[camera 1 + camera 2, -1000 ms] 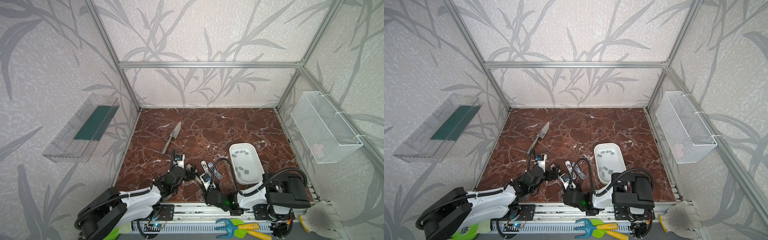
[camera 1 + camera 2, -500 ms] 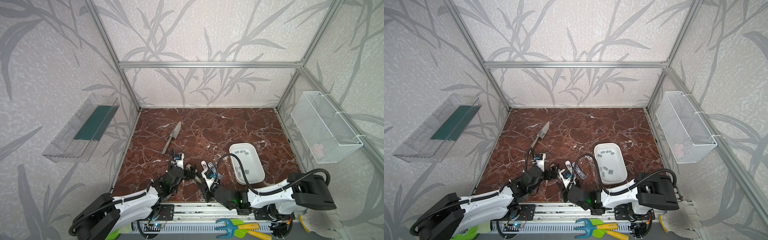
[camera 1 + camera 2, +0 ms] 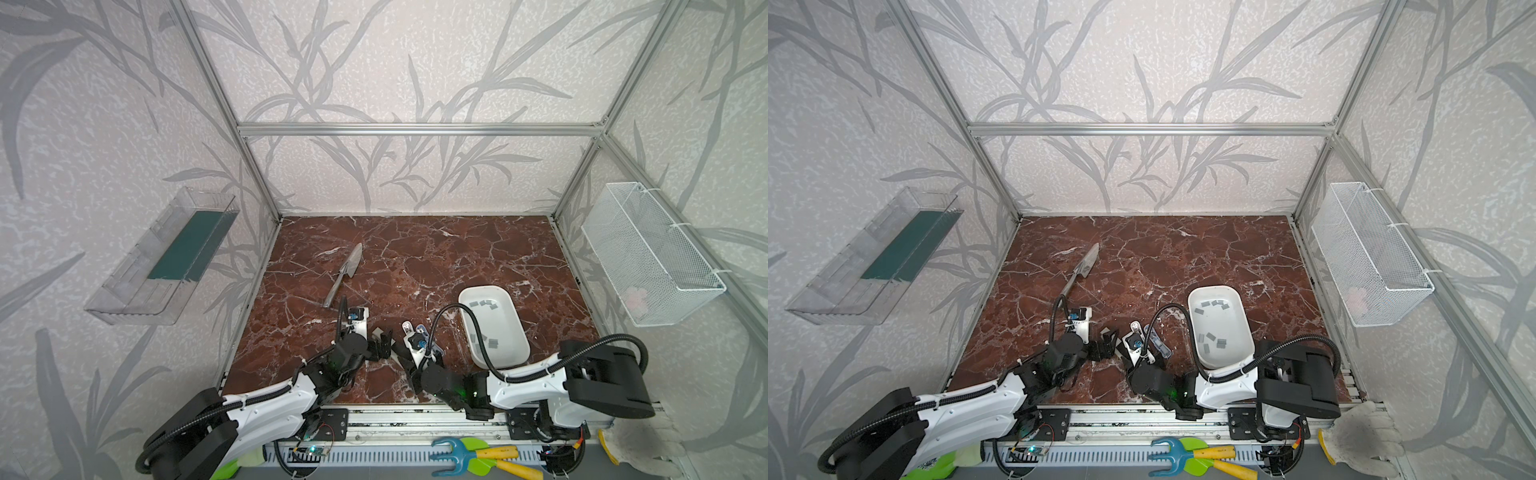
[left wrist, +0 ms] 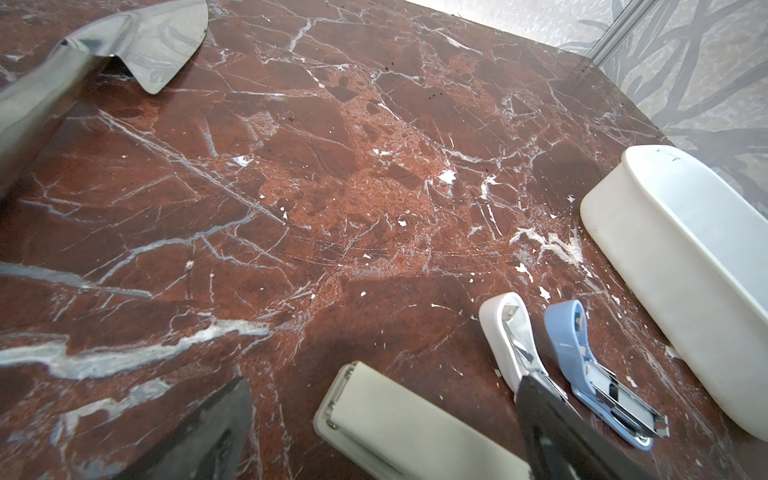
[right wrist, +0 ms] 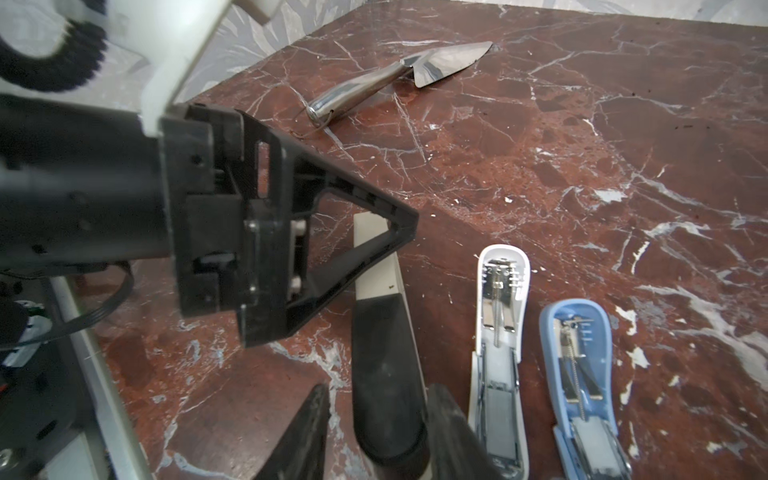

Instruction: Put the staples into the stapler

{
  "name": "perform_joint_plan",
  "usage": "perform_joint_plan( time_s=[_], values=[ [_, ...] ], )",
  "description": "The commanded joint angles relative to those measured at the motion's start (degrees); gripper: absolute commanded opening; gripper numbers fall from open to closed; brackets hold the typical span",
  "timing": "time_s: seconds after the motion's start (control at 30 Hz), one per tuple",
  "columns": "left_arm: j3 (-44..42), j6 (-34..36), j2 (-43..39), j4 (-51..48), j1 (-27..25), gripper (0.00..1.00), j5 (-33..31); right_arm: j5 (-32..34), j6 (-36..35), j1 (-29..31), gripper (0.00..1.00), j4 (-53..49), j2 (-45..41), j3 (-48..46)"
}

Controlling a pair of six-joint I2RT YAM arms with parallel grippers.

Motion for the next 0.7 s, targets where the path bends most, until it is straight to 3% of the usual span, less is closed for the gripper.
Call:
perform_joint_plan(
  time_s=[0.0, 0.27, 0.67],
  values=[
    [1.39, -0.25, -0.67, -0.46, 0.12, 0.99, -0.41, -0.91, -0.23, -0.64, 0.4, 1.23, 1.67, 1.38],
    [1.34, -0.06, -0.21, -0.12, 0.12, 0.99, -0.45, -2.32, -1.25, -0.99, 0.29, 3.47, 3.85, 1.73],
    [1.43, 0.62, 3.26, 2.65, 0.13, 0.99, -0.24, -5.31, -1.78, -0.83, 0.18, 4.47, 7.26, 2.31]
  ],
)
